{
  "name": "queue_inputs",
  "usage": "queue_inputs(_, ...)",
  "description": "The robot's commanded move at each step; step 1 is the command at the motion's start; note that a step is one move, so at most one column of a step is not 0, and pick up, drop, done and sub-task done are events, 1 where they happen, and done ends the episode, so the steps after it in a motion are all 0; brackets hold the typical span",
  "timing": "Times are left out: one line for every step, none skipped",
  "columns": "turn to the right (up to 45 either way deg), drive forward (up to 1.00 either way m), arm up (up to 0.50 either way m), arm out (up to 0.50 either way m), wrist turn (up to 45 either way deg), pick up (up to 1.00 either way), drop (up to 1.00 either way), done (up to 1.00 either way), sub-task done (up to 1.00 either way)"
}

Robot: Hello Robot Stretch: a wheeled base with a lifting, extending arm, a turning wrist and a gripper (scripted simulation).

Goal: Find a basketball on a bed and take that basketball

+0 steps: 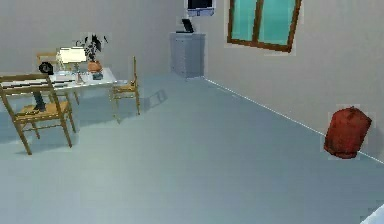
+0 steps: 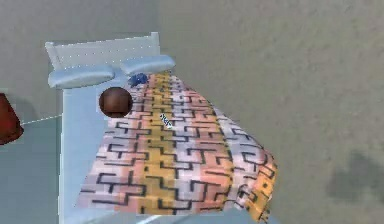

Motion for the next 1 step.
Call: queue_inputs(0.0,0.9,0.0,0.0,0.0,0.0,0.0,0.0,0.0)
